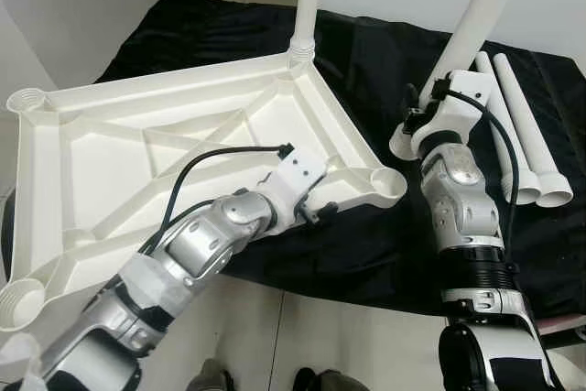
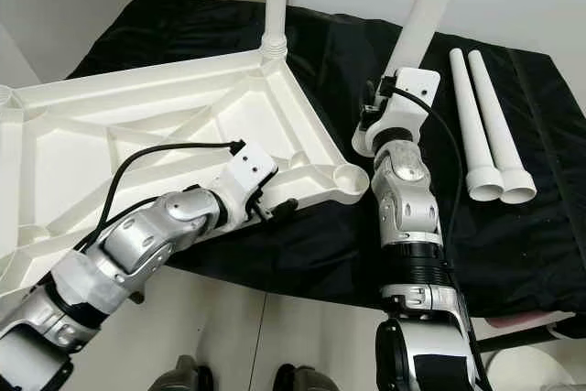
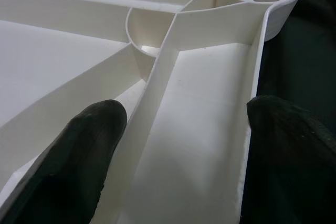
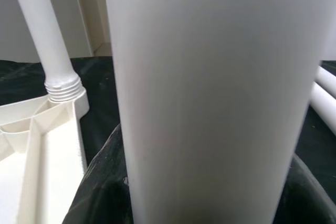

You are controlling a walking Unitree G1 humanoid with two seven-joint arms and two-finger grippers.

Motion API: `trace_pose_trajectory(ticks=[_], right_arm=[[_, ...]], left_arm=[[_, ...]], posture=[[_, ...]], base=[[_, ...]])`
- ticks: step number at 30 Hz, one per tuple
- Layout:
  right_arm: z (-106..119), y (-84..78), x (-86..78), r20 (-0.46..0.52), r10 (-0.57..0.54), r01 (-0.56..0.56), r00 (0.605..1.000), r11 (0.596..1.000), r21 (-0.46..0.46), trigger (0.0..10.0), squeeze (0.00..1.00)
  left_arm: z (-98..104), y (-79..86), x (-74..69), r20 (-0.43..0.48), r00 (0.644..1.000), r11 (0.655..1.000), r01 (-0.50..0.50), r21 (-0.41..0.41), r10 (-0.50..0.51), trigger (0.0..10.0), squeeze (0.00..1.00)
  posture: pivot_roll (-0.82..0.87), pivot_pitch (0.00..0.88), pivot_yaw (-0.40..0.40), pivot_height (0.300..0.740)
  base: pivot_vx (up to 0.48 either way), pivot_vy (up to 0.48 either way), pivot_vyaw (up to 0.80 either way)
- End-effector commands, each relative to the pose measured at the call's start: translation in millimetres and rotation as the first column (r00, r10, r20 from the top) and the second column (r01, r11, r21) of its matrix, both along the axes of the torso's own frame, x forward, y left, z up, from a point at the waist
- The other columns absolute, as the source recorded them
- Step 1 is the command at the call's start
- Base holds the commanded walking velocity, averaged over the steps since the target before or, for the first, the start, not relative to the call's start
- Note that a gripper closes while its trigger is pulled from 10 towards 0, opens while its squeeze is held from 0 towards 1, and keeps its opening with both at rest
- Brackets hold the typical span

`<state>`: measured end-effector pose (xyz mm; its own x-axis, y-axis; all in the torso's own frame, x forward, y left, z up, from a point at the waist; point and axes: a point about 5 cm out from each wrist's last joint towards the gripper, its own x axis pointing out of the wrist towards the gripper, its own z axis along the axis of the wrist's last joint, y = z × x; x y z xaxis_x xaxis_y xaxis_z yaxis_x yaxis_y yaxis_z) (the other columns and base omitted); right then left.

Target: Building children table

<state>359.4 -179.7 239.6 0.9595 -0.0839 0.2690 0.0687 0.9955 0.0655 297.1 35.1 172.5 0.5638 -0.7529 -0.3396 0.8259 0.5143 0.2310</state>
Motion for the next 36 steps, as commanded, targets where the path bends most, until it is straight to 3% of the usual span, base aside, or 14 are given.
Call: trace_pose_trajectory(ticks=[1, 7, 13, 21, 24, 25, 26, 31, 32, 33, 36], right_arm=[[1, -3.8, -2.4, 0.002, -0.014, 0.014, 1.0, 1.0, -0.015, 10.0, 0.0], [-1, -5.8, -4.2, 0.003, -0.015, 0.015, 1.0, 1.0, -0.026, 10.0, 0.0], [-3, -5.0, -5.3, -0.003, 0.003, -0.003, 1.0, 0.999, -0.037, 10.0, 0.0], [-5, 0.8, -7.1, 0.005, 0.067, -0.066, 0.998, 0.996, -0.051, 10.0, 0.0], [-12, 7.1, -12.4, 0.005, 0.145, -0.144, 0.989, 0.985, -0.092, 10.0, 0.0], [-12, 7.1, -12.4, 0.005, 0.145, -0.144, 0.989, 0.985, -0.092, 10.0, 0.0], [-23, 11.3, -19.0, -0.008, 0.199, -0.199, 0.98, 0.975, -0.099, 10.0, 0.0], [-27, 13.0, -22.3, -0.015, 0.216, -0.217, 0.976, 0.971, -0.101, 10.0, 0.0], [-34, 17.5, -32.0, -0.004, 0.273, -0.272, 0.962, 0.957, -0.106, 10.0, 0.0], [-35, 19.1, -35.2, 0.0, 0.293, -0.292, 0.956, 0.951, -0.105, 10.0, 0.0], [-37, 20.3, -37.5, 0.002, 0.298, -0.296, 0.955, 0.949, -0.107, 10.0, 0.0]], left_arm=[[-23, 0.2, -12.1, -0.122, 0.988, 0.993, 0.102, 0.056, -0.095, 10.0, 0.0], [-28, 14.6, -17.8, -0.168, 0.97, 0.977, 0.193, 0.089, -0.176, 10.0, 0.0], [-33, 34.3, -34.3, -0.226, 0.939, 0.944, 0.295, 0.145, -0.259, 10.0, 0.0], [-28, 35.3, -27.8, -0.195, 0.955, 0.959, 0.253, 0.127, -0.226, 10.0, 0.0], [-8, 25.4, -18.6, -0.127, 0.971, 0.978, 0.207, 0.02, -0.203, 10.0, 0.0], [-8, 25.4, -18.6, -0.127, 0.971, 0.978, 0.207, 0.02, -0.203, 10.0, 0.0], [15, 20.2, -11.6, -0.068, 0.986, 0.984, 0.146, -0.105, -0.154, 10.0, 0.0], [24, 20.2, -9.1, -0.055, 0.991, 0.981, 0.115, -0.154, -0.125, 10.0, 0.0], [34, 22.8, -2.3, -0.04, 0.997, 0.97, 0.051, -0.237, -0.062, 10.0, 0.0], [37, 24.0, -0.5, -0.03, 0.999, 0.965, 0.034, -0.259, -0.044, 10.0, 0.0], [38, 25.0, 0.6, -0.024, 0.999, 0.963, 0.023, -0.27, -0.031, 10.0, 0.0]], posture=[[0.01, 0.135, -0.038, 0.74], [0.01, 0.111, -0.035, 0.74], [0.01, 0.1, -0.031, 0.74], [0.02, 0.085, -0.044, 0.74], [0.03, 0.084, -0.05, 0.74], [0.03, 0.084, -0.05, 0.74], [0.03, 0.085, -0.049, 0.74], [0.03, 0.088, -0.047, 0.74], [0.03, 0.093, -0.045, 0.74], [0.03, 0.093, -0.045, 0.74], [0.03, 0.093, -0.046, 0.74]], base=[[0.0, 0.0, 0.0], [0.0, 0.0, 0.0], [0.0, 0.0, 0.0], [0.0, 0.0, 0.0], [0.0, 0.0, 0.0], [0.0, 0.0, 0.0], [0.0, 0.0, 0.0], [0.0, 0.0, 0.0], [0.0, 0.0, 0.0], [0.0, 0.0, 0.0], [0.0, 0.0, 0.0]])
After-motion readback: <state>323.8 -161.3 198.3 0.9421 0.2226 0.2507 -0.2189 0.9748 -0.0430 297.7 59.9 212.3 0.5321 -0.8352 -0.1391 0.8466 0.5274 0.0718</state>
